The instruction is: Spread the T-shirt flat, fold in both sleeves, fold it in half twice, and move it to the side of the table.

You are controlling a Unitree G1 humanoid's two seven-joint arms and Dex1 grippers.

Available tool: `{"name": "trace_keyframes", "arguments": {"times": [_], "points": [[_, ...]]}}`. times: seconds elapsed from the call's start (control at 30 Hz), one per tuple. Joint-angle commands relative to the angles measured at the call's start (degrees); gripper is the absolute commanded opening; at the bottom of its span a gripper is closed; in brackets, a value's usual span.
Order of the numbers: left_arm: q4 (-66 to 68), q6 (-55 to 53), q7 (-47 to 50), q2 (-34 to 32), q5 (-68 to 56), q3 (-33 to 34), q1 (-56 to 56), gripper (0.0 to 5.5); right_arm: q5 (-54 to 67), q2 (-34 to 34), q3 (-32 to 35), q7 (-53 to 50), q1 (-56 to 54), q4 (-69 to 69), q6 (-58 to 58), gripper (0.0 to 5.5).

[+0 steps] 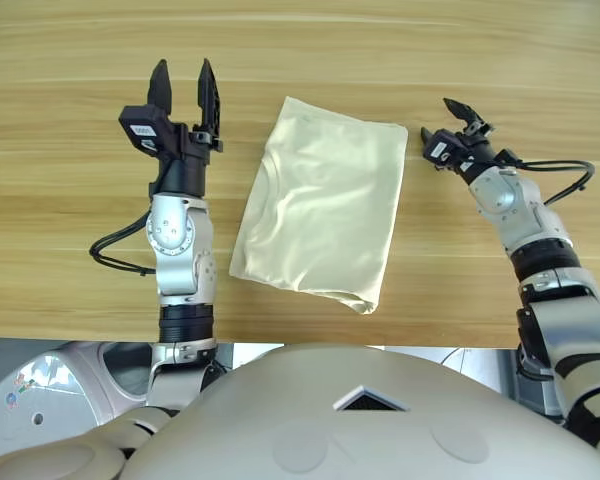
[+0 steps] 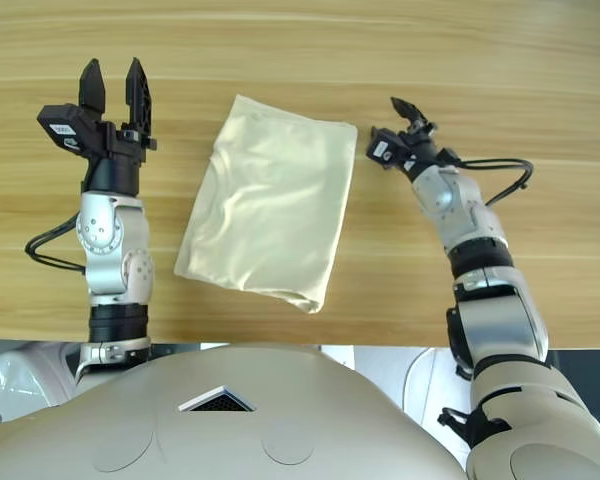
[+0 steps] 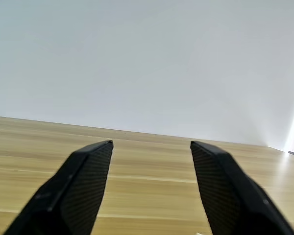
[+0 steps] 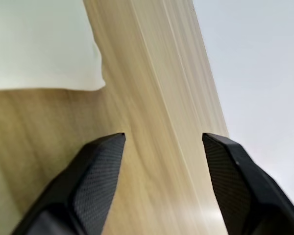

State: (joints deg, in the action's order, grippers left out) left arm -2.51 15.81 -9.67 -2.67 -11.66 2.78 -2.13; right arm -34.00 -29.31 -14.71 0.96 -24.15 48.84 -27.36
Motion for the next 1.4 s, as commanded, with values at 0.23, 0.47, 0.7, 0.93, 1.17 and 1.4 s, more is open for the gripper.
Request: {"name": "trace_keyframes", "arguments": {"times": [0.23,0.47,0.7,0.93,1.17,1.4], "points": [[2.0,0.0,-0.6,0.4,0.0,1.2,-0.9,2.96,4.2,0.4,-3.2,5.4,24.5,-39.1,-0.1,2.91],[2.2,-0.9,-2.2,-0.6,1.6,-0.7,0.1,2.96,4.1,-2.2,-3.2,8.2,28.2,-31.9,3.4,2.91],[0.6,-1.5,-2.2,-0.6,1.2,-0.4,-0.1,2.96,4.3,-5.7,-1.4,10.6,24.7,-32.5,3.8,2.91],[6.2,0.2,-1.8,-3.4,7.6,-1.5,1.2,2.96,11.5,-4.3,2.4,7.0,20.2,-33.7,-4.0,2.91],[12.2,14.1,-2.8,-27.2,34.0,-6.0,-1.9,2.96,30.2,-5.6,11.4,10.9,33.8,-49.7,-11.6,2.91],[11.4,26.4,-16.2,-41.2,39.1,-15.6,1.1,2.96,10.3,-20.3,24.2,9.3,48.5,-38.1,-16.9,2.91]]}}
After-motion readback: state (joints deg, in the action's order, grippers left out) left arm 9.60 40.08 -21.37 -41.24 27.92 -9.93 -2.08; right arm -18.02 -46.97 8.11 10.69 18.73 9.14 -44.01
